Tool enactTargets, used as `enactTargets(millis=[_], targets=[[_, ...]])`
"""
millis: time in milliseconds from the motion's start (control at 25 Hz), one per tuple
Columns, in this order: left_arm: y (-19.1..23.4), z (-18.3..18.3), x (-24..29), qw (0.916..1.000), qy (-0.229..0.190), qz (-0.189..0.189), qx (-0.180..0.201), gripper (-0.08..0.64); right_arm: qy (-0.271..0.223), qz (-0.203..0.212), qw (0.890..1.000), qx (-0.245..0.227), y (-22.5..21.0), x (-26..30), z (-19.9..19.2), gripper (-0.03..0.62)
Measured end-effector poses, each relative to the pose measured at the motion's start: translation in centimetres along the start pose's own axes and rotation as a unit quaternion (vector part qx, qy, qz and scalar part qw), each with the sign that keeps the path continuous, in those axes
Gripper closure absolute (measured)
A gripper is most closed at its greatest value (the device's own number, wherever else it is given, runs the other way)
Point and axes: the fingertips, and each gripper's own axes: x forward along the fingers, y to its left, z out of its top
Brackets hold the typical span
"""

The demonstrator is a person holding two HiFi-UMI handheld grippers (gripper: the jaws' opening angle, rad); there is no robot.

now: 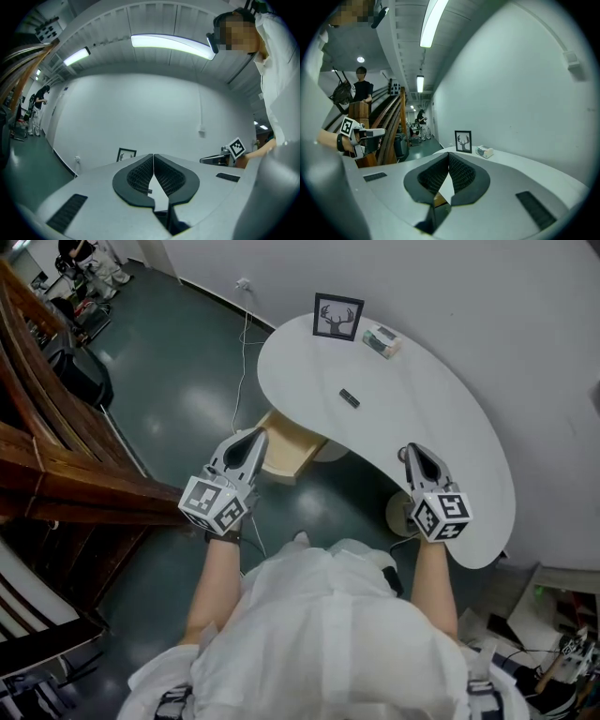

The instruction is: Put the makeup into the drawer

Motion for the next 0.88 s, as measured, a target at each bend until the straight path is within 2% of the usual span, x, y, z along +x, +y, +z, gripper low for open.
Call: enactTargets(millis=[400, 880], targets=[[2.9, -1.3, 0.7, 0.9995, 0.014, 0.027, -0.013, 0.541, 0.038, 0.053, 0.996, -0.057, 1.8, 7.2, 0.6, 0.583], [7.5, -3.0, 4.7, 0.996, 0.031, 0.079, -0.028, 0.542, 0.094, 0.129, 0.983, -0.091, 0.8, 16.6, -0.9, 0.581]])
